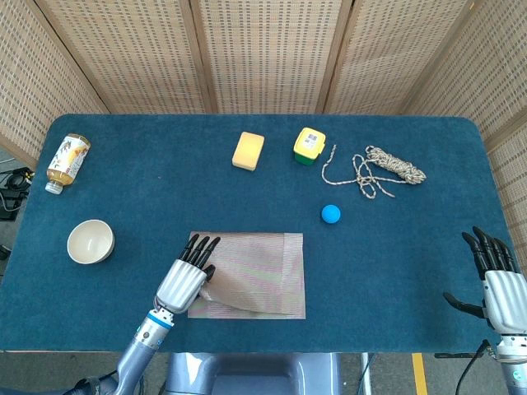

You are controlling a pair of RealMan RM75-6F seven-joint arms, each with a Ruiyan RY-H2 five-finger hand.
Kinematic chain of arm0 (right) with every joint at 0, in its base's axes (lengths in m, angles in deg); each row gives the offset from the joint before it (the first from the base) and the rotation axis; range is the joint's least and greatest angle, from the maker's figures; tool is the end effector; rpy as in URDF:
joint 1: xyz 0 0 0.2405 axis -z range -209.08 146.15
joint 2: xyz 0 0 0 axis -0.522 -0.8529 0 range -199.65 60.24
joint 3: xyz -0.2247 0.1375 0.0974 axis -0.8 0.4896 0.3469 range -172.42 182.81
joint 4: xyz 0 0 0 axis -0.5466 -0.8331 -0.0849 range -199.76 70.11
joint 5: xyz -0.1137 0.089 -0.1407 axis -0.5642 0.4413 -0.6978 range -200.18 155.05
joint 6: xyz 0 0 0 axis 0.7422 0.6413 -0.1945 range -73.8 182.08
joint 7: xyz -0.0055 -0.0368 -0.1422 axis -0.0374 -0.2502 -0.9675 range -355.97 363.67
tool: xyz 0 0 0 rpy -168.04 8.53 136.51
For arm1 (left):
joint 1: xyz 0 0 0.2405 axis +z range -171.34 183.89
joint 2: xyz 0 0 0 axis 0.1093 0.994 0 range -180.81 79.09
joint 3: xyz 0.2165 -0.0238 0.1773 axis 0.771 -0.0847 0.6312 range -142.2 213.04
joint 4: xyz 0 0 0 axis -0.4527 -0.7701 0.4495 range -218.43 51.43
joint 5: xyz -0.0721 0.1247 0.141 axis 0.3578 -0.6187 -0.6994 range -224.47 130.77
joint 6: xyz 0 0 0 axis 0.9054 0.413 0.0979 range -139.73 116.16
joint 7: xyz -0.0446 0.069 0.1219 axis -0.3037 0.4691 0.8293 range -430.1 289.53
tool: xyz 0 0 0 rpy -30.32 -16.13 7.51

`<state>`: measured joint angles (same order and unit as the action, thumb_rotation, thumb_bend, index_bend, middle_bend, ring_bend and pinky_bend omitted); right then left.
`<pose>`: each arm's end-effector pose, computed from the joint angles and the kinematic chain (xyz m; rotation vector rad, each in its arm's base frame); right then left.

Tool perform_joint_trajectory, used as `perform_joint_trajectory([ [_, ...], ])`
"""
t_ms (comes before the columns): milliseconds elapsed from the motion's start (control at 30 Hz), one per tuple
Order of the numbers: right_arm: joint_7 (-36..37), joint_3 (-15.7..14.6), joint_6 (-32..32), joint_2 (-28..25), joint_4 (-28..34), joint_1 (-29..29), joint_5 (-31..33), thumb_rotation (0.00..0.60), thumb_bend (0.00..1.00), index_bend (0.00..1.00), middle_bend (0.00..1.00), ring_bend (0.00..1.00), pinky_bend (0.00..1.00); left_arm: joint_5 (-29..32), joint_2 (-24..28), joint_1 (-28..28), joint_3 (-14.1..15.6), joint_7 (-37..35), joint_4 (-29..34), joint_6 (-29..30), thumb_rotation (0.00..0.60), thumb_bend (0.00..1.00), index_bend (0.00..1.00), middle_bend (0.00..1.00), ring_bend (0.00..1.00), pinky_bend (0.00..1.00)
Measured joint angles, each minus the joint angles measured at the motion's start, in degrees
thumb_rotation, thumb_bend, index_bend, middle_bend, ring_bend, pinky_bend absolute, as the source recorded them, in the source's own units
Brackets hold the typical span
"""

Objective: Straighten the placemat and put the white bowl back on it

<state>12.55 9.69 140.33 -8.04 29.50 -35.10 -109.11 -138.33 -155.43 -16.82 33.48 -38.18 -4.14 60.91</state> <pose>-0.3245 -0.1834 0.1949 1.3067 -0.9829 1.0405 -0.1741 0.2356 -0.0699 -1.8747 -0.6206 -1.0396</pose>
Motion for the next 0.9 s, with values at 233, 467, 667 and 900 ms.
perform_joint_trajectory([
  [233, -0.74, 0.34, 0.18, 0.18, -0.11, 0.00, 0.52, 0.600, 0.13, 0.00, 0.00, 0.00, 0.00, 0.61, 1.76, -1.18, -2.27, -1.13, 3.06, -0.01, 0.600, 0.45, 0.70, 0.00, 0.00, 0.00],
  [467, -1.34, 0.93, -1.18, 0.74, -1.00, -0.44, 2.56, 0.600, 0.13, 0.00, 0.00, 0.00, 0.00, 5.31, 3.62, -2.83, -7.25, -2.82, 6.35, -1.65, 0.600, 0.45, 0.70, 0.00, 0.00, 0.00],
  [667, -2.25, 2.02, -2.73, 1.34, -2.05, -1.05, 5.51, 0.600, 0.13, 0.00, 0.00, 0.00, 0.00, 11.50, 5.39, -5.47, -13.72, -2.73, 7.23, -3.77, 0.600, 0.45, 0.70, 0.00, 0.00, 0.00],
  [900, -3.79, 2.67, -3.53, 2.07, -2.73, -1.40, 7.24, 0.600, 0.13, 0.00, 0.00, 0.00, 0.00, 18.70, 6.36, -11.02, -19.72, -0.82, 4.05, -8.00, 0.600, 0.45, 0.69, 0.00, 0.00, 0.00],
])
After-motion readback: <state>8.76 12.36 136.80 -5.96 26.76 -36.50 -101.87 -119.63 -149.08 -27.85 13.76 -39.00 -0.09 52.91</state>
